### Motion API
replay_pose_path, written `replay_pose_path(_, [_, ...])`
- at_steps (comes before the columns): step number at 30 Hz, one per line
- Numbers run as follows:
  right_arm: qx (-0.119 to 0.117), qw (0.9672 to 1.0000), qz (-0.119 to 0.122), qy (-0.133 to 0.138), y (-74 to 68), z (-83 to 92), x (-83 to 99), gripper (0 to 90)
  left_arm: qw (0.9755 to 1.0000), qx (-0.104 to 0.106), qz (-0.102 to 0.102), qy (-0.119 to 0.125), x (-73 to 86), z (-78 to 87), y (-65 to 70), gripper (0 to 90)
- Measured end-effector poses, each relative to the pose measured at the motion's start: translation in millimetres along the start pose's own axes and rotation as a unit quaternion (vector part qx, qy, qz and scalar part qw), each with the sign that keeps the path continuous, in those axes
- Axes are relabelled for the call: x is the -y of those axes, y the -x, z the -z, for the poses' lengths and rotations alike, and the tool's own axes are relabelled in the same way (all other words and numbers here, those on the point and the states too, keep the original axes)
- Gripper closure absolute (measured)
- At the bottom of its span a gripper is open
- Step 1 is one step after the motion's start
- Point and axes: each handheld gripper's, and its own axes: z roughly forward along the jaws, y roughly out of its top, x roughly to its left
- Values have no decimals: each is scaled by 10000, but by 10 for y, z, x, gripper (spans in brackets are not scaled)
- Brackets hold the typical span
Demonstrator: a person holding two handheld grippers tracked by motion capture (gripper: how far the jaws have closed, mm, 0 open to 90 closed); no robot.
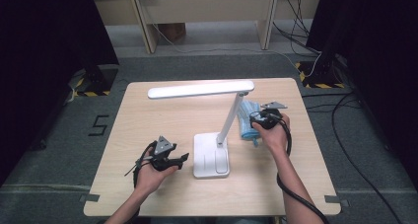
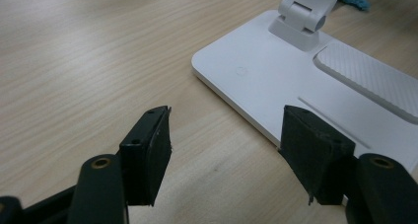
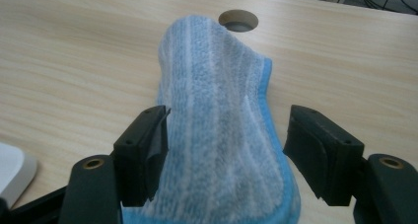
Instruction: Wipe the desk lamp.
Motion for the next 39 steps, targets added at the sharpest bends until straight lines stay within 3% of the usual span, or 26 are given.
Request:
replay_pose_path(2, [-83,9999,-61,-132,-38,-97,4,289,10000,19,-24,-6,9,11,12,351])
replay_pose_path(6, [-29,9994,-8,-332,-85,-232,40,285,10000,31,-36,-33,16,15,12,351])
replay_pose_path(7, [-18,9988,45,-492,-98,-315,94,300,10000,41,-20,-20,14,16,14,351])
replay_pose_path(10, [-80,9987,-44,-496,-100,-339,148,470,10000,67,-37,8,5,24,19,355])
replay_pose_path(11, [-80,9987,-44,-496,-100,-339,148,470,10000,67,-37,8,5,24,19,357])
replay_pose_path(13, [-149,9987,-40,-492,-92,-303,159,635,9999,77,-72,27,-7,31,21,363])
replay_pose_path(17, [-298,9980,-142,-536,-67,-235,160,686,9999,72,-99,40,-52,64,53,393])
replay_pose_path(24, [-742,9960,206,-447,-106,252,229,694,9987,245,-387,200,-133,138,146,408])
replay_pose_path(27, [-1101,9918,366,-532,-179,495,320,694,9962,456,-659,339,-190,185,210,416])
replay_pose_path(30, [-1469,9844,666,-700,-318,783,457,694,9930,657,-869,454,-259,221,300,408])
replay_pose_path(31, [-1469,9844,666,-700,-318,783,457,694,9918,706,-958,472,-284,232,330,408])
replay_pose_path(35, [-1754,9770,898,-811,-464,985,572,694,9864,913,-1236,586,-378,262,434,387])
replay_pose_path(39, [-2146,9660,1143,-874,-629,1108,616,694,9804,1099,-1508,628,-450,273,512,381])
